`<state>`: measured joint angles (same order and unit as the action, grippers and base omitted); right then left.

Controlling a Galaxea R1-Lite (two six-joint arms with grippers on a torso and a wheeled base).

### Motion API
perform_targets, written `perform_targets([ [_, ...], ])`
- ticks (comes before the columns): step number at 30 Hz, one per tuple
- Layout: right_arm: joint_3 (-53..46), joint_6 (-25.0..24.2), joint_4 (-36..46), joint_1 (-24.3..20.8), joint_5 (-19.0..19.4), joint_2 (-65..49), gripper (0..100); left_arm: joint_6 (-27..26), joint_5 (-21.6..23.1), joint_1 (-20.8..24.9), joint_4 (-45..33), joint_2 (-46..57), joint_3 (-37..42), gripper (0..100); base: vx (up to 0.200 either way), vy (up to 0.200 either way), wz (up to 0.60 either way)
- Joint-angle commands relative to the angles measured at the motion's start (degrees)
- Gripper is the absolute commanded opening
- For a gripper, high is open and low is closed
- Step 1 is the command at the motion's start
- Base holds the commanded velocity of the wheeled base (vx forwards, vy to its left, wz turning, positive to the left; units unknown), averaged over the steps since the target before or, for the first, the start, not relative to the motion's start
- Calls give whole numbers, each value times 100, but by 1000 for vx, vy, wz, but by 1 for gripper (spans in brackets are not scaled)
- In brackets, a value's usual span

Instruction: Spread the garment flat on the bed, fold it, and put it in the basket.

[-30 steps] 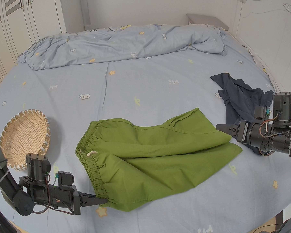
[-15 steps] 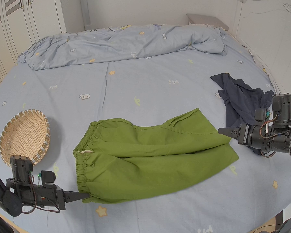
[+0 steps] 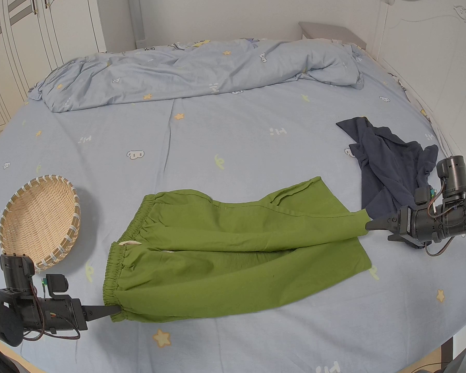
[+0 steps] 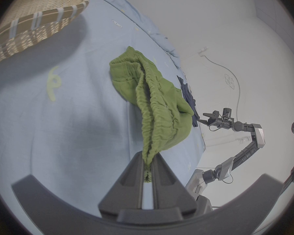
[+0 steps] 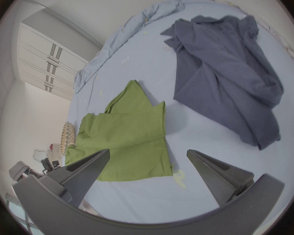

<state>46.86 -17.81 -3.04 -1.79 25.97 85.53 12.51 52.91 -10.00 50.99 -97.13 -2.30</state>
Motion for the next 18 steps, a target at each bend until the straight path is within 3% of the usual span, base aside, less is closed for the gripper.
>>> perform_targets([
  [1,-45,269,14,522,611,623,100,-3,-17,-73,-37,2,-7,0,0,0,0],
  [8,25,551,5,531,1200,1229,100,-3,-17,-46,-28,-25,-33,0,0,0,0],
  [10,86,586,-22,531,1631,1370,100,-3,-17,-11,-37,-60,-42,0,0,0,0],
  [18,86,586,-347,355,1842,1590,100,-3,-17,33,-28,-78,-60,0,0,0,0],
])
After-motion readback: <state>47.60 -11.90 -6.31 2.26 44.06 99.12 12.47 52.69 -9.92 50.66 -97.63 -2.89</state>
